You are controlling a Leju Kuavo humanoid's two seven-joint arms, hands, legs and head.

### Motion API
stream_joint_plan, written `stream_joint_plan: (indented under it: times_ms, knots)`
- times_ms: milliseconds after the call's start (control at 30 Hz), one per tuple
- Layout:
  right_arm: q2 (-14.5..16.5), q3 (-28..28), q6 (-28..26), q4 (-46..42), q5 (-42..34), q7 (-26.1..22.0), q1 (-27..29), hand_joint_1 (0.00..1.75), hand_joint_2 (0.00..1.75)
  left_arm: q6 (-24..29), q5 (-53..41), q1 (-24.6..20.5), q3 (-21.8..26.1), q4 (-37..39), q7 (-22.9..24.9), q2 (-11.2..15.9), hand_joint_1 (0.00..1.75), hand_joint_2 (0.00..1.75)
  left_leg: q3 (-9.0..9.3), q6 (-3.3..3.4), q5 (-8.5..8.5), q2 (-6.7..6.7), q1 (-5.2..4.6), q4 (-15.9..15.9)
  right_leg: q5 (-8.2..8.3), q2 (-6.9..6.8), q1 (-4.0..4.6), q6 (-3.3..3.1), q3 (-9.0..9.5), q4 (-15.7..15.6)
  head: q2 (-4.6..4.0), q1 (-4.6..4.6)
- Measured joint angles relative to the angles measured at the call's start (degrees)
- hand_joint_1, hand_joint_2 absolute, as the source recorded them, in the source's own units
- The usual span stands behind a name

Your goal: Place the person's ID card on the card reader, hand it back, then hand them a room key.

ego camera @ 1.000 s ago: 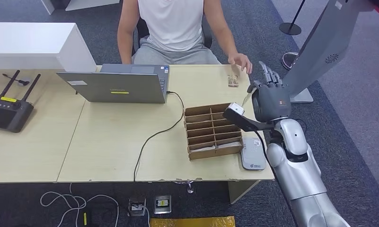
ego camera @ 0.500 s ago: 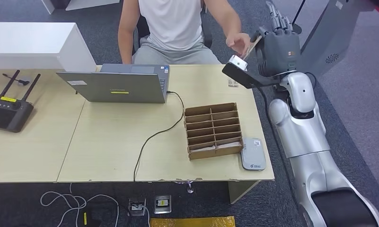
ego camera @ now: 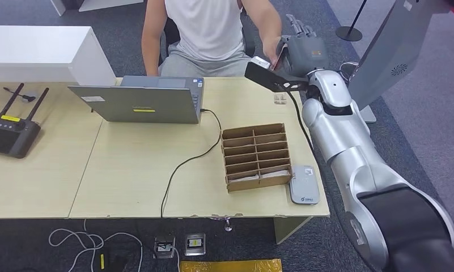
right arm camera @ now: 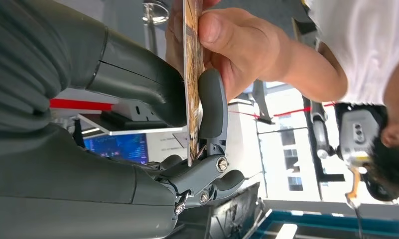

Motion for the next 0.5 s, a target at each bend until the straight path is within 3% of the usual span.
stream_joint_plan:
  times_ms: [133, 167, 300, 333, 500]
  knots:
    - [0.0, 0.1, 0.5, 3.6, 0.5, 0.8, -0.8, 1.75, 1.75, -0.8, -0.3, 0.0, -0.6, 0.0, 0.0, 0.4, 0.00, 0.00, 0.01, 0.00, 0.00, 0.00, 0.00, 0.0, 0.00, 0.01, 0.00, 0.00, 0.00, 0.0, 0.00, -0.01]
    - [0.0, 0.1, 0.5, 4.4, 0.6, 0.9, -0.9, 1.66, 1.75, -0.9, -0.3, 0.0, -0.7, 0.0, 0.0, 0.5, 0.00, 0.00, 0.01, 0.00, 0.00, 0.00, 0.00, 0.0, 0.00, 0.01, 0.00, 0.00, 0.00, 0.0, 0.00, -0.01]
    - [0.0, 0.3, 0.4, 6.5, 0.6, 1.1, -1.1, 0.07, 1.75, -1.1, -0.3, 0.1, -1.1, 0.0, 0.0, 0.8, 0.00, 0.00, 0.01, 0.00, 0.00, 0.00, 0.01, 0.0, 0.00, 0.02, 0.01, 0.00, -0.01, 0.0, 0.00, -0.01]
    - [0.0, 0.4, 0.3, 6.9, 0.7, 1.1, -1.1, 0.00, 1.75, -1.2, -0.3, 0.1, -1.2, 0.0, 0.0, 0.9, 0.00, 0.00, 0.01, -0.01, 0.00, 0.01, 0.02, 0.0, 0.00, 0.03, 0.02, 0.00, -0.02, 0.0, 0.00, -0.01]
    - [0.0, 0.7, -0.7, 8.8, 0.7, 0.9, -1.5, 0.00, 1.75, -1.4, -0.3, 0.1, -1.6, 0.0, 0.0, 1.2, 0.00, 0.00, 0.00, -0.01, 0.00, 0.01, 0.03, 0.0, 0.00, 0.05, 0.03, 0.00, -0.03, 0.0, 0.00, -0.01]
